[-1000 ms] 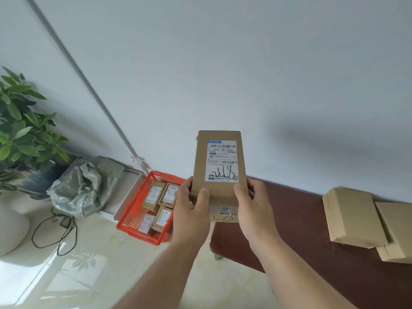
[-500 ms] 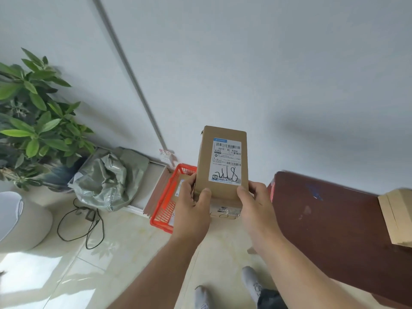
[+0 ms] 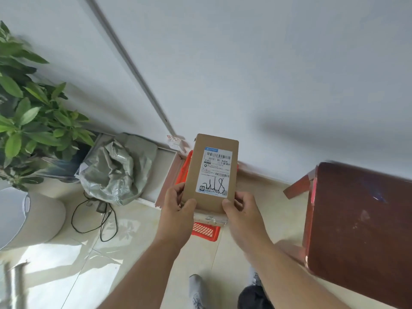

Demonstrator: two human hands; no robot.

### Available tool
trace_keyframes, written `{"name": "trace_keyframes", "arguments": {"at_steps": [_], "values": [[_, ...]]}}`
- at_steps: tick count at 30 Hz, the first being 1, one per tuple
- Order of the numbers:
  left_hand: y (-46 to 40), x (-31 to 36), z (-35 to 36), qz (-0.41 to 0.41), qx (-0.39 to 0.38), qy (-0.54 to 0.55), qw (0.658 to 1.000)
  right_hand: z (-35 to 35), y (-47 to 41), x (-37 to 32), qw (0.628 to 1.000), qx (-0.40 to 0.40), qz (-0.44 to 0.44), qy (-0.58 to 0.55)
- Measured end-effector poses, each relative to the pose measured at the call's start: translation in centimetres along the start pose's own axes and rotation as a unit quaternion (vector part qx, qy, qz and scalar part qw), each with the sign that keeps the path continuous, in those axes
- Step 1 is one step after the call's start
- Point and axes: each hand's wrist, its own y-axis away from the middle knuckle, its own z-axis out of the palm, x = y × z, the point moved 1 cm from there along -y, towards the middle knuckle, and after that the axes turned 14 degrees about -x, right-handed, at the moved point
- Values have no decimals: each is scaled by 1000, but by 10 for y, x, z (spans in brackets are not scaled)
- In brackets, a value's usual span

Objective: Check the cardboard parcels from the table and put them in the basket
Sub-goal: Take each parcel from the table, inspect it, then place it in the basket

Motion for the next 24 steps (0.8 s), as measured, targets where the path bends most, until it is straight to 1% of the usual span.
{"name": "trace_keyframes", "arguments": {"at_steps": [7,12,16,23,24], "values": [[-96,-72,-35,-37,-27,-36,998,45,-101,69,999,19,40,17],[-166,-148,-65,-56,-39,-67,995,82,-168,136,997,25,77,4],[-223,-216,-87,-88,-57,-75,992,111,-223,198,994,31,108,7],[-292,-311,-108,-105,-85,-96,986,145,-293,289,989,38,138,25],[-296,-314,-106,-106,-89,-103,985,144,-294,292,989,44,138,25]]}}
